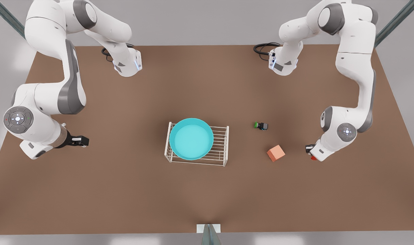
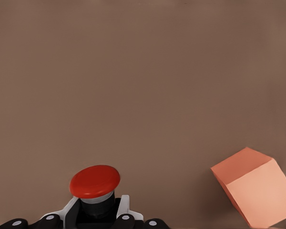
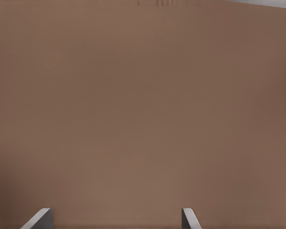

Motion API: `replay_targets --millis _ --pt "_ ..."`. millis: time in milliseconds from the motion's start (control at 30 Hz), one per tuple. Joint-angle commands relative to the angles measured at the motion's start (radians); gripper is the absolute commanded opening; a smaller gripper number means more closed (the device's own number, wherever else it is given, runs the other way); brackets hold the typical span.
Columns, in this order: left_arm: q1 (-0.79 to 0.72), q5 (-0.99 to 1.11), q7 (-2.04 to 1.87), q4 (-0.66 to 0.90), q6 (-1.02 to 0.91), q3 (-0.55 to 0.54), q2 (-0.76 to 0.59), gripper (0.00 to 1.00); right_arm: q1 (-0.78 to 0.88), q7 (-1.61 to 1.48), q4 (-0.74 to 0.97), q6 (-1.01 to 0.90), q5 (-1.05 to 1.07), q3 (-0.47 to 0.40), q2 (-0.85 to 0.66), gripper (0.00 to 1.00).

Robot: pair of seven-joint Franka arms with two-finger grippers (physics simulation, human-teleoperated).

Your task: Place the plate on the shelf with right arm and place the red button switch in the plate with left arm

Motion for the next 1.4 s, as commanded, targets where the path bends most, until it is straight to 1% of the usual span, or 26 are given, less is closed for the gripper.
replay_targets --millis 0,67,133,233,300,433,533,767,867,1033,1100,1233,1300,1367 --pt "0.000 -0.051 -0.195 0.063 -0.218 -0.038 -0.002 0.47 0.000 -0.023 0.000 0.000 0.000 0.000 -0.001 1.00" --pt "0.000 -0.053 -0.275 0.091 -0.235 -0.080 -0.002 0.47 0.000 -0.023 0.002 0.000 0.000 -0.001 -0.001 1.00" --pt "-0.001 -0.057 -0.350 0.143 -0.326 -0.130 -0.001 0.47 0.000 -0.023 0.004 0.002 0.002 -0.001 -0.001 1.00" --pt "-0.001 -0.068 -0.473 0.167 -0.347 -0.199 -0.001 0.47 0.000 -0.023 0.004 0.003 0.002 0.002 -0.001 1.00" --pt "-0.019 -0.070 -0.569 0.213 -0.412 -0.242 0.002 0.47 0.001 -0.023 0.004 0.014 0.002 0.002 0.002 1.00" --pt "-0.134 -0.122 -0.795 0.275 -0.415 -0.248 0.013 0.47 0.001 -0.023 0.005 0.046 0.002 0.005 0.006 1.00" --pt "-0.184 -0.166 -0.911 0.310 -0.415 -0.256 0.013 0.47 0.000 -0.024 0.005 0.048 0.000 0.000 0.006 1.00" --pt "-0.325 -0.185 -1.218 0.467 -0.392 -0.271 0.054 0.47 0.000 -0.026 0.005 0.049 0.008 0.000 0.008 1.00" --pt "-0.400 -0.183 -1.433 0.476 -0.202 -0.270 0.074 0.47 0.000 -0.026 0.005 0.049 0.008 0.000 0.006 1.00" --pt "-0.483 -0.169 -1.623 0.476 0.042 -0.267 0.128 0.47 -0.009 -0.032 0.005 0.043 0.014 0.000 0.006 1.00" --pt "-0.513 -0.166 -1.661 0.479 0.102 -0.265 0.150 0.47 -0.014 -0.032 0.005 0.048 0.014 0.000 0.006 1.00" --pt "-0.598 0.007 -1.845 0.496 0.208 -0.238 0.223 0.47 -0.013 -0.030 0.005 0.045 0.014 0.003 0.006 1.00" --pt "-0.658 0.030 -1.885 0.516 0.214 -0.195 0.242 0.48 -0.013 -0.030 0.005 0.043 0.014 0.003 0.006 1.00" --pt "-0.671 0.030 -1.895 0.516 0.222 -0.184 0.245 0.48 -0.013 -0.030 0.005 0.045 0.014 0.003 0.006 1.00"
